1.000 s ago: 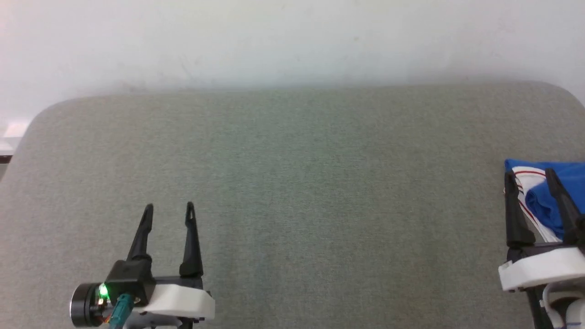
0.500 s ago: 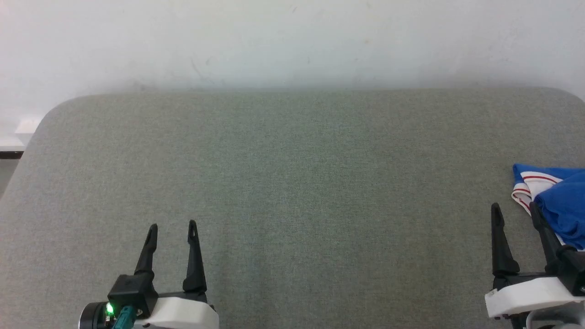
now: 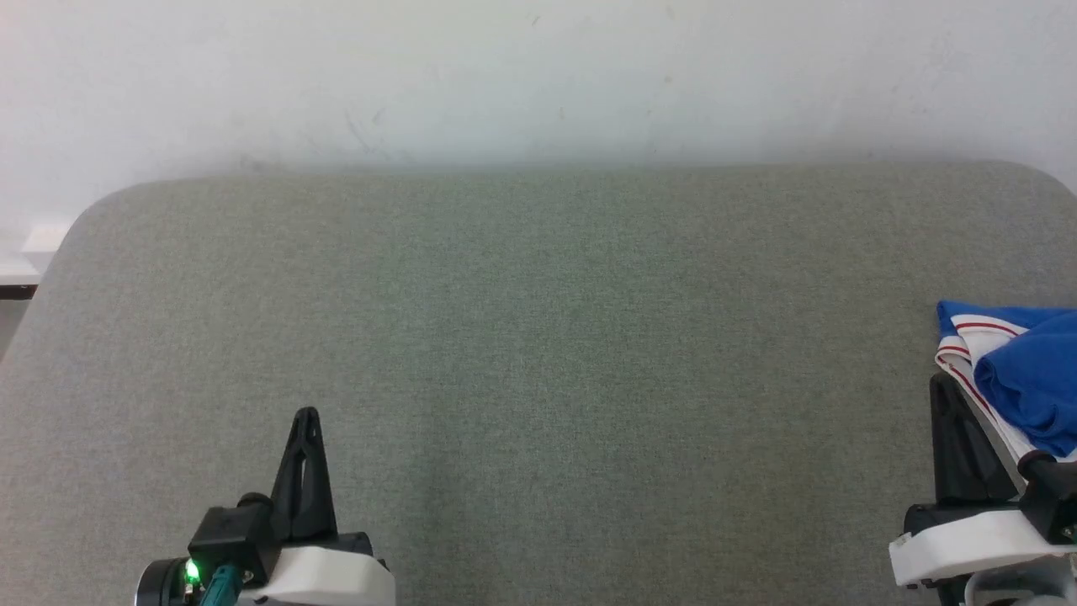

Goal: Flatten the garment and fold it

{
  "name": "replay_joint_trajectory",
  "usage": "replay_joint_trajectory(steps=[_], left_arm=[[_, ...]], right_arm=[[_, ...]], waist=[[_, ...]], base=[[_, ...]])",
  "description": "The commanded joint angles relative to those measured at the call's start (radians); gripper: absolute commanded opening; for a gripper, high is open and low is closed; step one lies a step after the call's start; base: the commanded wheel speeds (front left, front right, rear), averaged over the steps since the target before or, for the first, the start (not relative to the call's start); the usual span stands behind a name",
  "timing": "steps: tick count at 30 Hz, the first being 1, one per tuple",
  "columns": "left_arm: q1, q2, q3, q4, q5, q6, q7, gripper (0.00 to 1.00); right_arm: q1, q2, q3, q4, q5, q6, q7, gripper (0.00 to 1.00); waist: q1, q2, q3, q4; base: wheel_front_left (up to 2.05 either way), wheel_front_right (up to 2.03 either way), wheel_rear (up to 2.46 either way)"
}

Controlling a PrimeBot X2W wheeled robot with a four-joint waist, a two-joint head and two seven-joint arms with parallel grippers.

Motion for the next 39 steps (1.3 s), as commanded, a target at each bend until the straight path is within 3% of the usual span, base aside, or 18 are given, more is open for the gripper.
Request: replay_joint_trajectory(steps=[1, 39], left_arm=[[-0.002, -0.004, 0.005, 0.001, 0.007, -0.007, 0.005, 0.0], [-0.027, -0.059, 0.082, 0.017, 0.103, -0.106, 0.087, 0.0]], right_arm=[[-0.001, 0.0, 0.003, -0.001, -0.002, 0.0, 0.004, 0.0], [-0.018, 0.002, 0.053, -0.018, -0.023, -0.001, 0.078, 0.0]], waist=[[0.0, -0.0001, 0.0, 0.0], [0.0, -0.0001, -0.003, -0.011]], base=[[0.0, 0.0, 0.0], [0.0, 0.0, 0.0]])
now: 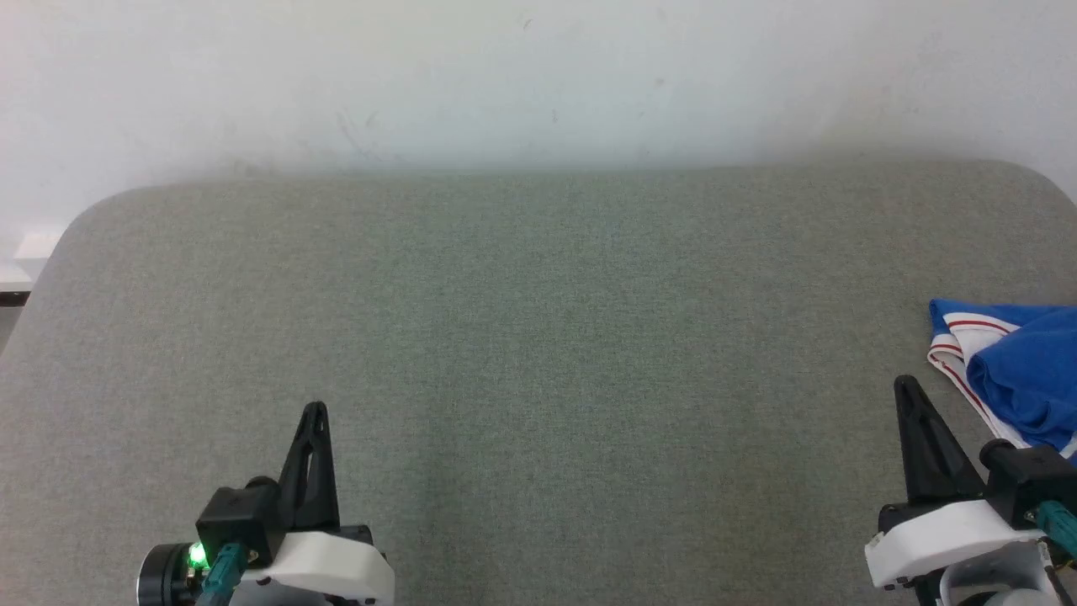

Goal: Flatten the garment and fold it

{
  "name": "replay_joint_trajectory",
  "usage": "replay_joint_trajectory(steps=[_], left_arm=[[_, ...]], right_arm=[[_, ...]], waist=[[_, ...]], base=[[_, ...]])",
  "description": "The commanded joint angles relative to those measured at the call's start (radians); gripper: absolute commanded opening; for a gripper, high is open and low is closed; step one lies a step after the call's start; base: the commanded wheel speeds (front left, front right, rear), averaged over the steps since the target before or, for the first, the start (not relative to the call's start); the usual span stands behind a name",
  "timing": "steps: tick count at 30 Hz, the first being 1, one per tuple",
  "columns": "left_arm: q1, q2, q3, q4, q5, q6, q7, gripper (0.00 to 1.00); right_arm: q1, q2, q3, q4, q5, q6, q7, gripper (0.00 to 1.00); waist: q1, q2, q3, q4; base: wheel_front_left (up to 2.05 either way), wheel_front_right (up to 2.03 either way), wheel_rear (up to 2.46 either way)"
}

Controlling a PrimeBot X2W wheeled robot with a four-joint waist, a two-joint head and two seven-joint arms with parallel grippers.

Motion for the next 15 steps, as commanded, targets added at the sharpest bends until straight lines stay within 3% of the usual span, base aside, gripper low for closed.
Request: replay_joint_trajectory(steps=[1, 15], left_arm=[[-0.018, -0.006, 0.01, 0.005, 0.021, -0.011, 0.008, 0.0], [-0.027, -0.026, 0.037, 0.011, 0.055, -0.045, 0.037, 0.0]], right_arm=[[-0.012, 0.002, 0.006, -0.007, -0.009, -0.001, 0.008, 0.0], [-0.017, 0.002, 0.024, -0.013, -0.016, -0.001, 0.034, 0.0]], waist=[[0.0, 0.0, 0.0, 0.0], [0.0, 0.0, -0.001, -0.004]], base=[[0.0, 0.0, 0.0], [0.0, 0.0, 0.0]])
